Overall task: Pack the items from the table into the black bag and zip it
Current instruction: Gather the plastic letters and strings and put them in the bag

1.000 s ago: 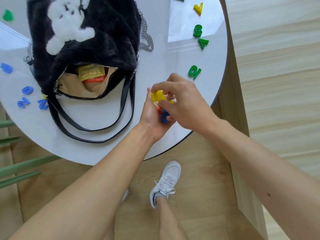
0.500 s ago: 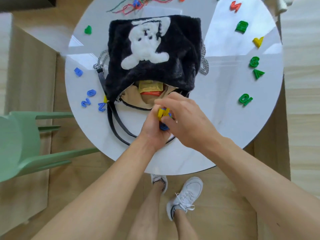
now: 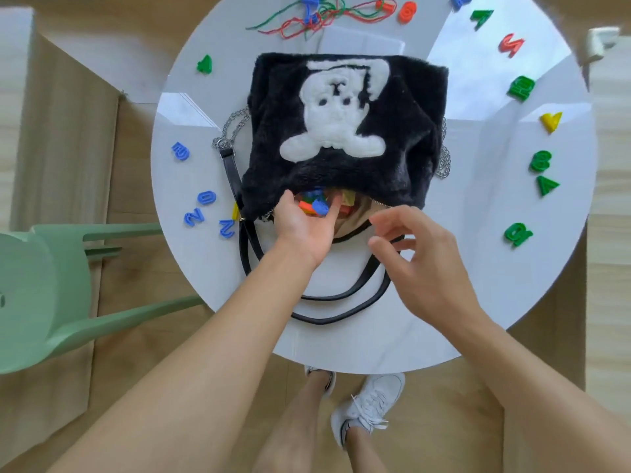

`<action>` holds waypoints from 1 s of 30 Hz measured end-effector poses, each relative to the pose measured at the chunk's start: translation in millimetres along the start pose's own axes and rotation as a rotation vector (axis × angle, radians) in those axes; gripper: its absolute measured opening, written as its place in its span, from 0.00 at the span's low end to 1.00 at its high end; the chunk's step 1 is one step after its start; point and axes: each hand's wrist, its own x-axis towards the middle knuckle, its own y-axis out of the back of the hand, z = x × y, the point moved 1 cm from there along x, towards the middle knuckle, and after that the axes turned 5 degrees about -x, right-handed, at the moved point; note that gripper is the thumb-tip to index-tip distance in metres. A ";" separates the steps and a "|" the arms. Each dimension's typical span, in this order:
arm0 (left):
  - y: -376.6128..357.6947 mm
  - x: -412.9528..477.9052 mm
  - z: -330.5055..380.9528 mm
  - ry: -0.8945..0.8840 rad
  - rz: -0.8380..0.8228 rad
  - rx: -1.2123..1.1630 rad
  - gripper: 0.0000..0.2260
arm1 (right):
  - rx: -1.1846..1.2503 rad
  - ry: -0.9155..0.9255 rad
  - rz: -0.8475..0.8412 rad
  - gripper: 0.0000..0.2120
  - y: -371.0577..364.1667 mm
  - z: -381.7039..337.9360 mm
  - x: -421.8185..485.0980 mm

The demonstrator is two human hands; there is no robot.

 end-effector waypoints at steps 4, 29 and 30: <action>-4.2 -10.9 8.1 -0.057 -0.032 -0.027 0.20 | 0.005 -0.043 -0.044 0.08 -4.9 2.8 -5.9; -14.5 -46.7 -48.7 -0.386 0.163 0.869 0.07 | 0.036 -0.259 0.045 0.09 72.9 73.6 -1.8; -17.1 -51.3 -68.2 -0.441 0.104 1.014 0.07 | 0.035 -0.273 0.079 0.09 85.3 83.5 4.2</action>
